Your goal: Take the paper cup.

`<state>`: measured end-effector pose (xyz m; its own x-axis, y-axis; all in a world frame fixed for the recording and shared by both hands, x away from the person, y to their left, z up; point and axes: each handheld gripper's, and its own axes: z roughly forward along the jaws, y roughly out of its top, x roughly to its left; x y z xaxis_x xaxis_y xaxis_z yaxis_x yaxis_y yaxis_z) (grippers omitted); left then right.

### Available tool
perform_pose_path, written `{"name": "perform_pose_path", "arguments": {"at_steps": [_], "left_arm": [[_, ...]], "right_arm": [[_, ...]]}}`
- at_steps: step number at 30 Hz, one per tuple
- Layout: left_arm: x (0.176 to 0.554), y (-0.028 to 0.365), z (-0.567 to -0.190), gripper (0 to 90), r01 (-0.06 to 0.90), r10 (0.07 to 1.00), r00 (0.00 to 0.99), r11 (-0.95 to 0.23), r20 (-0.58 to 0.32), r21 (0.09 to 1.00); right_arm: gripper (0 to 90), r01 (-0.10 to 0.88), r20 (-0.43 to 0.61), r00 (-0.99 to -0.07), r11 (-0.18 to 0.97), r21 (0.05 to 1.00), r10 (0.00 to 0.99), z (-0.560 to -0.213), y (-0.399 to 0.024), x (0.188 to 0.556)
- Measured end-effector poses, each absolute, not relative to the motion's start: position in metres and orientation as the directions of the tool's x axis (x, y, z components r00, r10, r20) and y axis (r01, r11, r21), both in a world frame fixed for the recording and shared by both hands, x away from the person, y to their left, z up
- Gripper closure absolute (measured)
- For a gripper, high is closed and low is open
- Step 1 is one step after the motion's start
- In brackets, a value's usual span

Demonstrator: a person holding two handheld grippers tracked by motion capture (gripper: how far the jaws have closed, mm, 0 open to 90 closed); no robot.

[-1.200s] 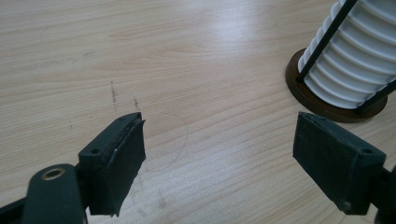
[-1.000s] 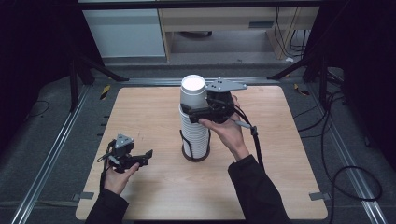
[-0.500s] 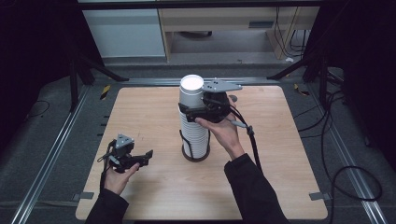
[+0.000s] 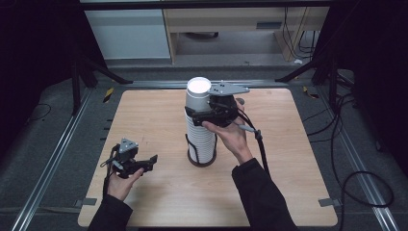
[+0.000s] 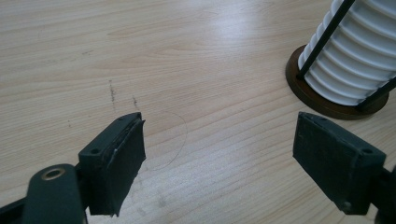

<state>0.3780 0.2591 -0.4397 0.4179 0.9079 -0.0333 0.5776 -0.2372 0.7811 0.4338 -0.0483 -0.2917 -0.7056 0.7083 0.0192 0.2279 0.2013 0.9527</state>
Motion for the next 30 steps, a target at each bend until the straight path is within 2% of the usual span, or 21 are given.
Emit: {"name": "perform_pose_path", "arguments": {"at_steps": [26,30], "left_arm": [[0.3784,0.2584,-0.4405,16.0,0.581,0.906,0.423,-0.246,-0.029,0.776],[0.3784,0.2586,-0.4406,16.0,0.581,0.906,0.423,-0.247,-0.029,0.776]], "right_arm": [[13.8,0.195,-0.011,-0.724,0.22,0.956,0.69,-0.2909,-0.0494,0.4348],[14.3,0.169,0.011,-0.732,0.166,0.972,0.681,-0.2854,-0.0527,0.4334]]}}
